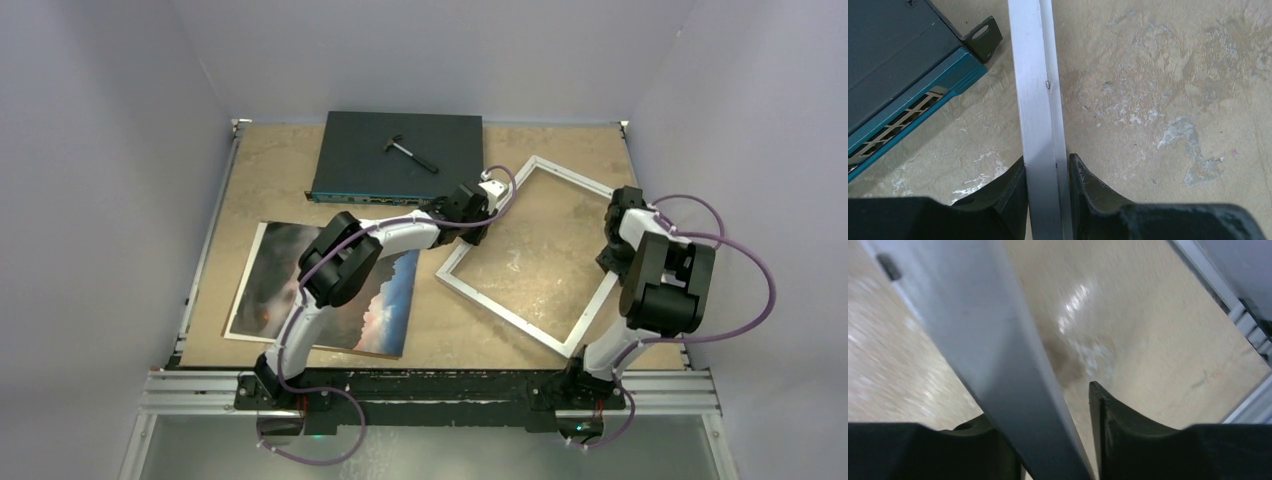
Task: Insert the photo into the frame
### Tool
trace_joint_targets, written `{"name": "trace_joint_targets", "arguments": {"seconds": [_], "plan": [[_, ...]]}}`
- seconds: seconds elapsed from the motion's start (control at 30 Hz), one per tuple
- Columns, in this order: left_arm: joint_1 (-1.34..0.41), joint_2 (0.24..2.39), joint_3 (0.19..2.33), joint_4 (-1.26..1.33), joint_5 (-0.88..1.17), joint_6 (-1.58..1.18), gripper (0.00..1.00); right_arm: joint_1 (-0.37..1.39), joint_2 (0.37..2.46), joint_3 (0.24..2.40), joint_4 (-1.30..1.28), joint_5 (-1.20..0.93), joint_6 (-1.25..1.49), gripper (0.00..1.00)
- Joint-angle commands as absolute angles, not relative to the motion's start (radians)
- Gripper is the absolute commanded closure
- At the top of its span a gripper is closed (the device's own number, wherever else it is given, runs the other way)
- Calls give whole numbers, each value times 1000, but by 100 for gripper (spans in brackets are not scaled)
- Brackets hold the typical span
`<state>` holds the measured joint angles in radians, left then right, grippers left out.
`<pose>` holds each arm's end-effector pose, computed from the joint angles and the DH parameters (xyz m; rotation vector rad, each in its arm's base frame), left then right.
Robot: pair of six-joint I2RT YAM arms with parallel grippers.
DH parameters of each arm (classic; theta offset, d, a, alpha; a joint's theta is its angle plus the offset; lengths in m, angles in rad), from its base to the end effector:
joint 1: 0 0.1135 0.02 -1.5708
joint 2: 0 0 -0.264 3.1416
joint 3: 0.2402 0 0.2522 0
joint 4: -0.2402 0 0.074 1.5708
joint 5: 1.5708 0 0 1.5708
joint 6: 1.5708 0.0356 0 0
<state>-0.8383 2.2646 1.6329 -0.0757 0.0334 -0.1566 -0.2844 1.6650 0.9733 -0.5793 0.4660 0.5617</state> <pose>0.3370 -0.3764 0.1490 0.7994 2.1999 -0.5489 0.2863 -0.1004 0.1652 1.2080 2.4450 -0.5837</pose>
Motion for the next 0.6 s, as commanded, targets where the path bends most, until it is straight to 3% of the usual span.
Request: {"name": "trace_joint_targets", "arguments": {"seconds": [0.0,0.1,0.37,0.57], "plan": [[-989,2244,1615,-28,305,-198,98,-259,1732,1106,-349,361,708,50],[-988,2215,1556,-16,308,-206,91,-260,1798,1142,-352,367,693,34],[-987,2180,1503,-15,359,-219,81,-259,1897,1159,-295,354,667,27],[-987,2130,1469,-19,442,-287,64,-258,1955,1194,-300,374,652,14]]}}
